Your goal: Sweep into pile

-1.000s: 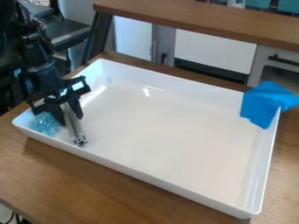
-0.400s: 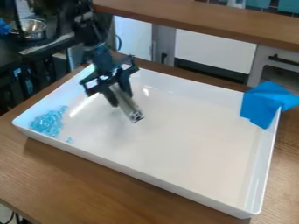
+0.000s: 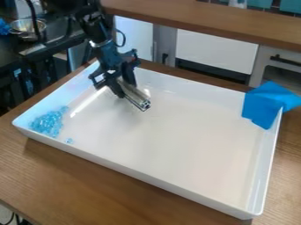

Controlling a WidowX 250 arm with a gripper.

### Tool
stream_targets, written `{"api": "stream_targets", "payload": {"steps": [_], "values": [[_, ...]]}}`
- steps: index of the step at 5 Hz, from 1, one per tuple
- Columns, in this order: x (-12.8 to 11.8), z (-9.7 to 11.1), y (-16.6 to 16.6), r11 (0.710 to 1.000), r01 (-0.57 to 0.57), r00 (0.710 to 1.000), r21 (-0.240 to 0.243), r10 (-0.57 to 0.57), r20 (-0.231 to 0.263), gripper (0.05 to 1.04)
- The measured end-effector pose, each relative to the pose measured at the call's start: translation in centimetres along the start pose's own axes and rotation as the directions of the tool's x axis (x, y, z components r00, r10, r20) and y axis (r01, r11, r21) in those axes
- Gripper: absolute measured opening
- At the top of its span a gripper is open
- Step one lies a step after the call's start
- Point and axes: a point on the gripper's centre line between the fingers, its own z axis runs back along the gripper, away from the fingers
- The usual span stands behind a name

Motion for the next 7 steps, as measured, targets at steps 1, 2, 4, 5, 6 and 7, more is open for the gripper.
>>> {"api": "stream_targets", "payload": {"steps": [1, 2, 4, 5, 6, 7], "values": [[1.4, -0.1, -1.0, 0.999, -0.046, 0.998, -0.015, 0.046, 0.036, 0.381], [2.3, 0.0, -1.8, 0.998, -0.065, 0.997, -0.025, 0.066, 0.048, 0.381], [5.8, 1.6, -1.5, 0.988, -0.139, 0.984, -0.073, 0.146, 0.098, 0.381], [6.6, 0.7, -0.9, 0.987, -0.151, 0.981, -0.055, 0.156, 0.113, 0.381], [7.2, 0.7, -0.7, 0.989, -0.139, 0.977, -0.045, 0.145, 0.154, 0.381], [7.5, 0.5, -0.4, 0.993, -0.119, 0.976, -0.025, 0.121, 0.181, 0.381]]}}
